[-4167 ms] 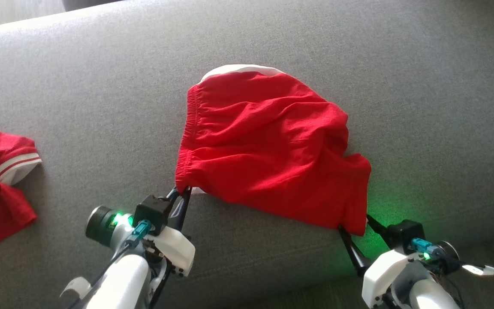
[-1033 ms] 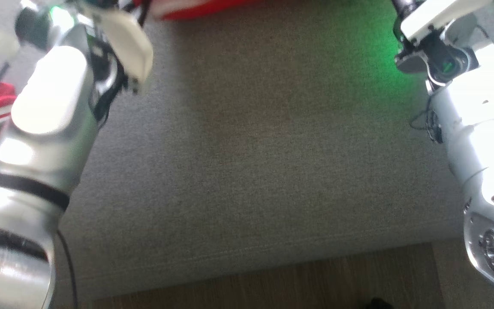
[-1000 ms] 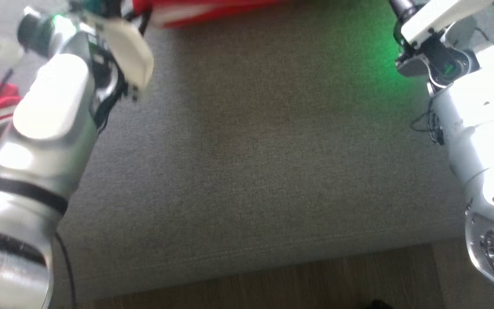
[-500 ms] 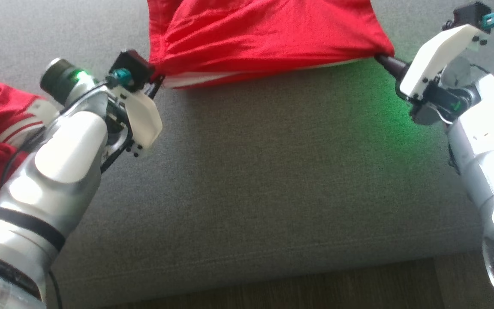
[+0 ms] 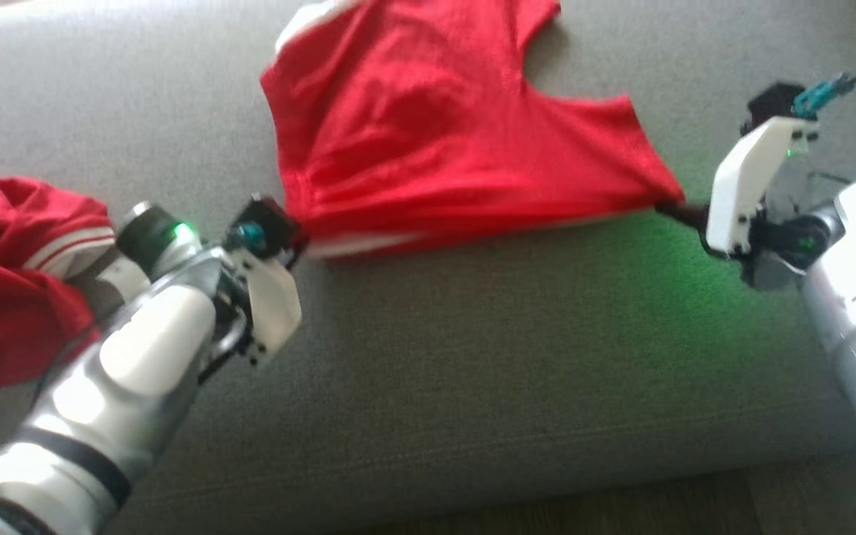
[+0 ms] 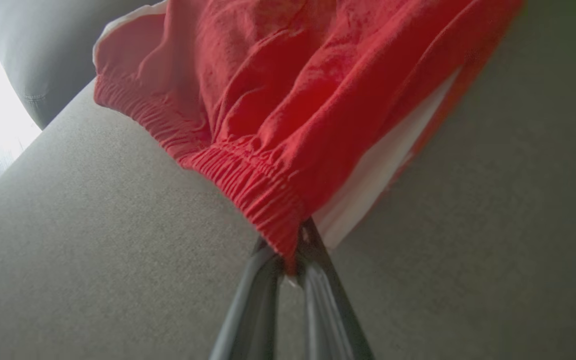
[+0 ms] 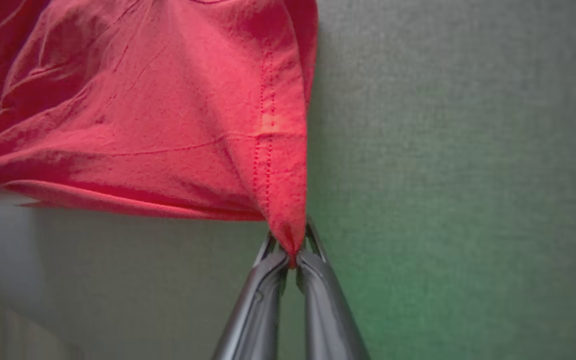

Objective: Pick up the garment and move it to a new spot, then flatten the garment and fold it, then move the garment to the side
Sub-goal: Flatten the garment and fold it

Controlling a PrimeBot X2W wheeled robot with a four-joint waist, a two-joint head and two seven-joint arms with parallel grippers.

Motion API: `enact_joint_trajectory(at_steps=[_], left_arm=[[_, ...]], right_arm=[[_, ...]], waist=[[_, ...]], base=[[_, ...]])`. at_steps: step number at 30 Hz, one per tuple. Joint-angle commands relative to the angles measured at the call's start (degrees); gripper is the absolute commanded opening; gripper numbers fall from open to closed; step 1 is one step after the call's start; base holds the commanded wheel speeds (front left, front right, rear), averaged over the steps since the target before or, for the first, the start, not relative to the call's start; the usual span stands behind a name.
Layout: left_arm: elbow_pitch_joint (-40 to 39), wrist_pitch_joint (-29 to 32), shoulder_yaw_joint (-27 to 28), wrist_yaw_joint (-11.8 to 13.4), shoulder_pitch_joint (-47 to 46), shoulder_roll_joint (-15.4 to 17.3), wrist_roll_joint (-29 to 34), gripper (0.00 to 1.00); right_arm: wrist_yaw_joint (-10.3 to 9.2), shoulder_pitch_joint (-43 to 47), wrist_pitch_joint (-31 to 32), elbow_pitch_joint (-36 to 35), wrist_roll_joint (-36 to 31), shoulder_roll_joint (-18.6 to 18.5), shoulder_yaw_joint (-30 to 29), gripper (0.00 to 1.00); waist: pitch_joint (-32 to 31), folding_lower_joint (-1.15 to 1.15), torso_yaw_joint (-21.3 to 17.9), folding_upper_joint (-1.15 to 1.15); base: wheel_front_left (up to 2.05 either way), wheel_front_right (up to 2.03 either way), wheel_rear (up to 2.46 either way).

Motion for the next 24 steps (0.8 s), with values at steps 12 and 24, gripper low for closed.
enact_joint_trajectory(at_steps=[12, 24], left_arm=[[-7.75, 3.71, -3.63, 0.58, 6.03, 7.36, -6.17, 0.00], [-25.25, 12.15, -8.83, 0.58, 16.72, 15.92, -16.02, 0.00]], right_arm=[[-0.06, 11.60, 13.62, -15.16, 5.86, -11.94, 6.45, 0.00], [-0.06, 27.20, 25.41, -33.41, 10.16, -21.34, 9.02, 0.00]], waist=[[-7.54, 0.00, 0.14, 0.00], [-13.23, 0.00, 0.24, 0.00]], base=[[0.00, 0.00, 0.00], [0.00, 0.00, 0.00]])
